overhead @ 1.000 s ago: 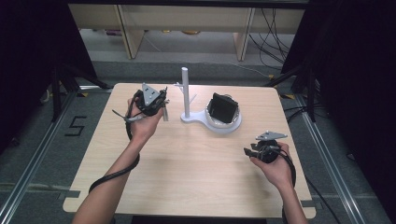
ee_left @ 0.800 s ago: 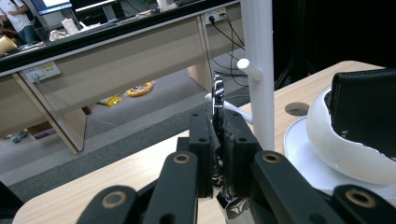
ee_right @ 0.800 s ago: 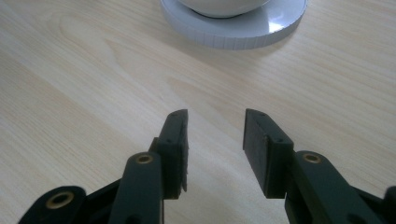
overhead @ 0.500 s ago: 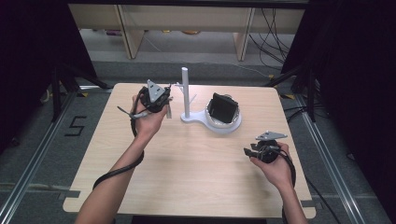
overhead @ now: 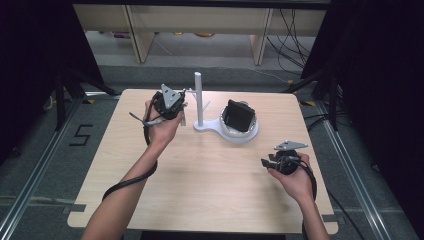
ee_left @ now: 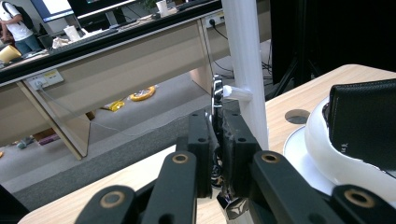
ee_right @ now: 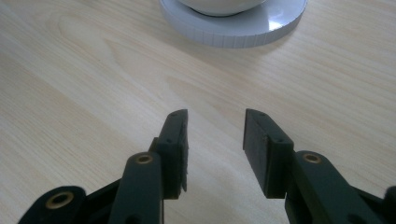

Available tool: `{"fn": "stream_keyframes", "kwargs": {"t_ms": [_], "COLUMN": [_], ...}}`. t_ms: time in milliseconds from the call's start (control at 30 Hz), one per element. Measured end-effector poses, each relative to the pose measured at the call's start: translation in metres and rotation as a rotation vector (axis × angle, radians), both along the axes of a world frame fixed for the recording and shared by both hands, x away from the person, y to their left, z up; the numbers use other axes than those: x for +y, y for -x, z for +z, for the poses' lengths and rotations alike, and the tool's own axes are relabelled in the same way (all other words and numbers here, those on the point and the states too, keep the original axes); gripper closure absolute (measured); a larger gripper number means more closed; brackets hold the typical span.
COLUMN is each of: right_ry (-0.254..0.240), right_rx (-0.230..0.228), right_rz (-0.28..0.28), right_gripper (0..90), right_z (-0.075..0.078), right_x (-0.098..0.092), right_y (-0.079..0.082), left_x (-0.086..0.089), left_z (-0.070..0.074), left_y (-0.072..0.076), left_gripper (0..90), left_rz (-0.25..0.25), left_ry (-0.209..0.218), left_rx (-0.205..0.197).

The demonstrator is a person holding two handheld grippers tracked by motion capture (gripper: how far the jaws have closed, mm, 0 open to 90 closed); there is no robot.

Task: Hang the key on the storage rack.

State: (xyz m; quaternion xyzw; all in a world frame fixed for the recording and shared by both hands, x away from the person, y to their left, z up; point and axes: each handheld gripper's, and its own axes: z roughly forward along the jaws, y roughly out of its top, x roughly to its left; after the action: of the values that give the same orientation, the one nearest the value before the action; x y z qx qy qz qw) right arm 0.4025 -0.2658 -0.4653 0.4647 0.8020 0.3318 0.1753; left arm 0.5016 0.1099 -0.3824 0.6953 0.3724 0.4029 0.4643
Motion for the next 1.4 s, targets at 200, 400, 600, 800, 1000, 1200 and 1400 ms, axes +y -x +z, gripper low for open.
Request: {"fn": "stream_keyframes", "kwargs": {"t_ms": [200,400,600,800,1000,1200,1400], "right_ry": [0.013,0.012,0.002,0.014,0.018,0.016,0.014], "right_rx": [-0.010,-0.015,-0.006,-0.015,-0.016,-0.014,-0.014], "right_rz": [0.013,0.014,0.006,0.016,0.017,0.015,0.012], "right_gripper": [61.2,61.2,61.2,61.2,61.1,61.1,61.1], "right_z": [-0.002,-0.002,-0.001,-0.002,-0.002,-0.002,-0.003], "right_x": [0.000,-0.001,-0.001,-0.001,-0.002,-0.001,-0.001], "right_y": [-0.001,-0.001,-0.001,-0.001,-0.002,-0.002,-0.002], "left_x": [-0.004,-0.009,-0.012,-0.013,-0.014,-0.015,-0.016], "left_z": [-0.001,-0.002,-0.002,-0.003,-0.003,-0.002,-0.003], "left_y": [0.001,0.002,0.003,0.002,0.003,0.004,0.004], "left_gripper": [83.0,82.8,82.3,81.7,81.5,80.8,79.5], "left_rz": [0.022,0.026,0.020,0.011,0.005,-0.002,-0.012], "left_ry": [-0.033,-0.066,-0.075,-0.078,-0.088,-0.091,-0.087], "left_rx": [-0.009,-0.020,-0.022,-0.020,-0.026,-0.027,-0.025]}}
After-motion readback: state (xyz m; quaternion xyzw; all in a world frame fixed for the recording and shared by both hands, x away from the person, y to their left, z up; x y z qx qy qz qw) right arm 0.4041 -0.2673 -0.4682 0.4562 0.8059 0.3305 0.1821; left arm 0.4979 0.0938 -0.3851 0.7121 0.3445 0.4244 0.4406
